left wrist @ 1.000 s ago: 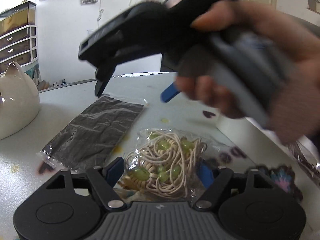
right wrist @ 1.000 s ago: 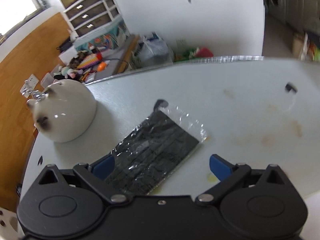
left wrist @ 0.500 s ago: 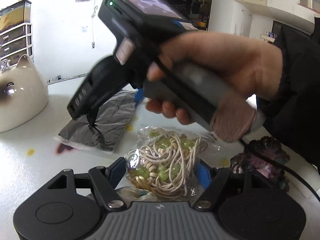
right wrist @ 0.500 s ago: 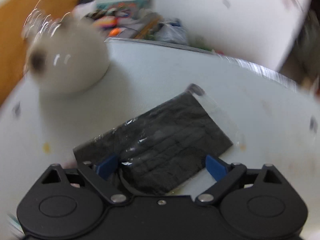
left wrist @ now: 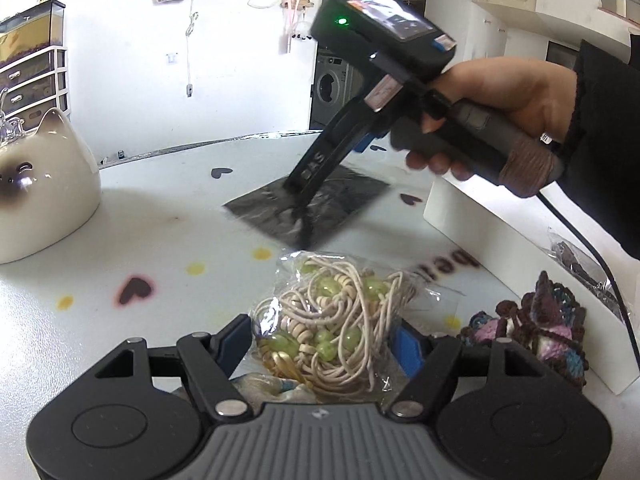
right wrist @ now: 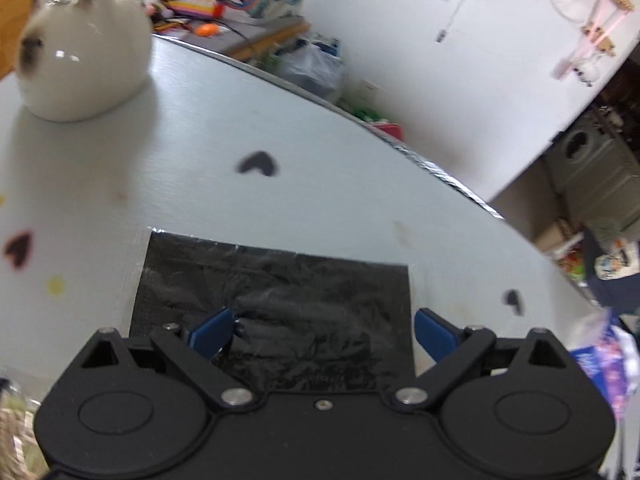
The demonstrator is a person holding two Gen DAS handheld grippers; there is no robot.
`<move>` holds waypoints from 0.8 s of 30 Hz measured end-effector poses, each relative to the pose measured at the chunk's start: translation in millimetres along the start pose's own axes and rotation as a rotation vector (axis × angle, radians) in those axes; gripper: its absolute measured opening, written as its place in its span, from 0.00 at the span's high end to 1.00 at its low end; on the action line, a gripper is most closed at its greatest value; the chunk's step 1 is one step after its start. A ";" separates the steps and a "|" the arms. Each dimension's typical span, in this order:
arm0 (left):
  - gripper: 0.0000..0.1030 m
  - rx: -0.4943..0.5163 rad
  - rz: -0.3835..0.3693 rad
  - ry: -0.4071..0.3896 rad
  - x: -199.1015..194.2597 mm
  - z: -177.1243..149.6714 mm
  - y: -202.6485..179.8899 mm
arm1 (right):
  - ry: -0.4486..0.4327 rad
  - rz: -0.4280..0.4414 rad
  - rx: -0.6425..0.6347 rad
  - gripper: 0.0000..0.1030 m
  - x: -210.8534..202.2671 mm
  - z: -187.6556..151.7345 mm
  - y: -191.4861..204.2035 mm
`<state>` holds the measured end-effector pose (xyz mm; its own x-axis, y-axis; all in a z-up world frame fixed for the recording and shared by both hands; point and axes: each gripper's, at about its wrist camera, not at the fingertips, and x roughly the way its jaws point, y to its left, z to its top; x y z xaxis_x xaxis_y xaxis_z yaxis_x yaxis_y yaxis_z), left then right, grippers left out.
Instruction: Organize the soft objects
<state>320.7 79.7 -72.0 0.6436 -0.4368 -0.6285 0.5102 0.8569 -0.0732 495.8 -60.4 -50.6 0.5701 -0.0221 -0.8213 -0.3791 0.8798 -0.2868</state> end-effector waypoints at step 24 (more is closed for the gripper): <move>0.27 -0.001 0.008 0.000 -2.1 -1.3 -0.7 | -0.045 0.339 0.179 0.49 -11.3 11.7 21.3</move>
<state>318.2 80.4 -71.7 0.6477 -0.4299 -0.6290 0.5044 0.8607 -0.0689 489.8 -35.8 -41.7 0.4667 0.3018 -0.8313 -0.4203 0.9027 0.0918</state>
